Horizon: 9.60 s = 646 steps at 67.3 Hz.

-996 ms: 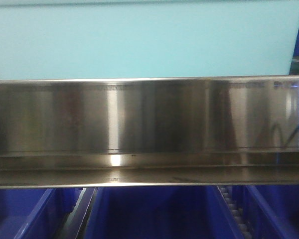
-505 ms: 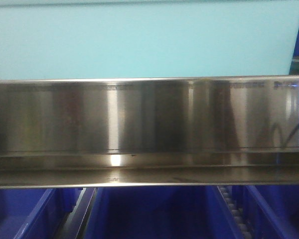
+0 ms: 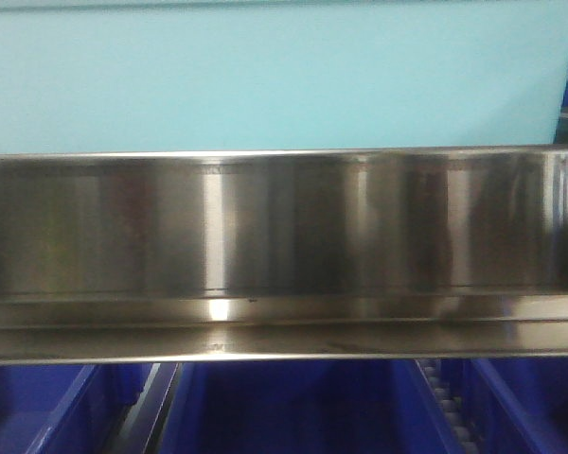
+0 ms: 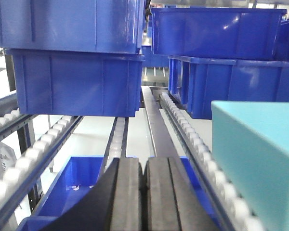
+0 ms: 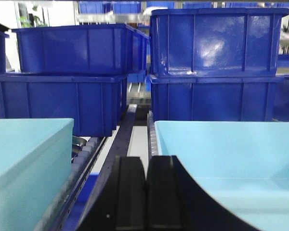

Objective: Move two blue bins to right shelf middle

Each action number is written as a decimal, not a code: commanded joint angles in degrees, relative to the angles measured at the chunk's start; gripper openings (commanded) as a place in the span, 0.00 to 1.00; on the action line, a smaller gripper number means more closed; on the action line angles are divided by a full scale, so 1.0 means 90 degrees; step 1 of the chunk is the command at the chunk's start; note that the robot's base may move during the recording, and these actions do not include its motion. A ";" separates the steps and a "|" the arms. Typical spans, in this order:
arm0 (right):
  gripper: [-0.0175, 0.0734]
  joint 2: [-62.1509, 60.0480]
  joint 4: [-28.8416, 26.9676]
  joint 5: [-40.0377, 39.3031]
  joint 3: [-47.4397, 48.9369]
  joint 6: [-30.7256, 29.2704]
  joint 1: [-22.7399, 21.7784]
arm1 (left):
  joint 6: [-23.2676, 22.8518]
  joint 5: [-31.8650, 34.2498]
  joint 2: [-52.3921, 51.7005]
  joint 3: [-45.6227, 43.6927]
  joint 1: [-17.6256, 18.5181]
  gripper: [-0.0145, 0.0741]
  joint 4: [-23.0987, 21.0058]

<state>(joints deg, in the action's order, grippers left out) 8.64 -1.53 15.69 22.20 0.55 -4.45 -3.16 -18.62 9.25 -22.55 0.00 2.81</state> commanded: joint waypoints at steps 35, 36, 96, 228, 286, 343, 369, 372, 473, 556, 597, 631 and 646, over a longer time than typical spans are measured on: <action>0.01 0.4364 -0.0026 0.1612 0.3978 -0.0015 -0.0042 | 0.0012 -0.1625 0.4440 -0.3859 -0.0013 0.04 0.0048; 0.01 0.4423 -0.0026 0.1599 0.4014 -0.0015 -0.0042 | 0.0012 -0.1576 0.4485 -0.3870 -0.0013 0.04 0.0048; 0.04 0.8188 0.0901 0.5061 0.7250 0.1725 0.2056 | -0.2216 -0.3857 0.7630 -0.6953 0.2254 0.04 0.1176; 0.49 0.9443 0.0297 0.5683 0.7250 0.1725 0.2171 | -0.2654 -0.5001 0.9091 -0.6964 0.2333 0.40 0.0591; 0.01 0.9377 0.0254 0.5633 0.7277 0.1725 0.2171 | -0.2550 -0.5015 0.9115 -0.6964 0.2333 0.04 0.0306; 0.02 0.8631 0.1746 0.3906 0.8591 0.1725 0.2519 | -0.2561 -0.4181 0.8445 -0.9001 0.2333 0.04 0.1627; 0.02 0.8617 0.1746 0.3173 0.8774 0.1725 0.2519 | -0.2561 -0.3623 0.8406 -0.9087 0.2333 0.04 0.1921; 0.02 0.8617 0.1746 0.3160 0.8774 0.1725 0.2519 | -0.2561 -0.3623 0.8406 -0.9087 0.2333 0.04 0.1921; 0.02 0.8617 0.1746 0.3147 0.8774 0.1725 0.2519 | -0.2561 -0.3623 0.8417 -0.9087 0.2333 0.04 0.1919; 0.02 0.8891 0.1746 0.2430 0.8774 0.1725 0.2519 | -0.2561 -0.3623 0.8417 -0.9087 0.2333 0.04 0.1919; 0.02 0.8891 0.1746 0.2430 0.8774 0.1725 0.2519 | -0.2561 -0.3623 0.8417 -0.9087 0.2333 0.04 0.1919; 0.02 0.8891 0.1746 0.2430 0.8774 0.1725 0.2519 | -0.2561 -0.3623 0.8417 -0.9087 0.2333 0.04 0.1919; 0.02 0.8891 0.1746 0.2430 0.8774 0.1725 0.2519 | -0.2561 -0.3623 0.8417 -0.9087 0.2333 0.04 0.1919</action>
<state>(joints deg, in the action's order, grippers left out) 89.02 12.39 40.21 100.49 17.00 18.37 -26.55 -53.56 85.91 -103.67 21.01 19.86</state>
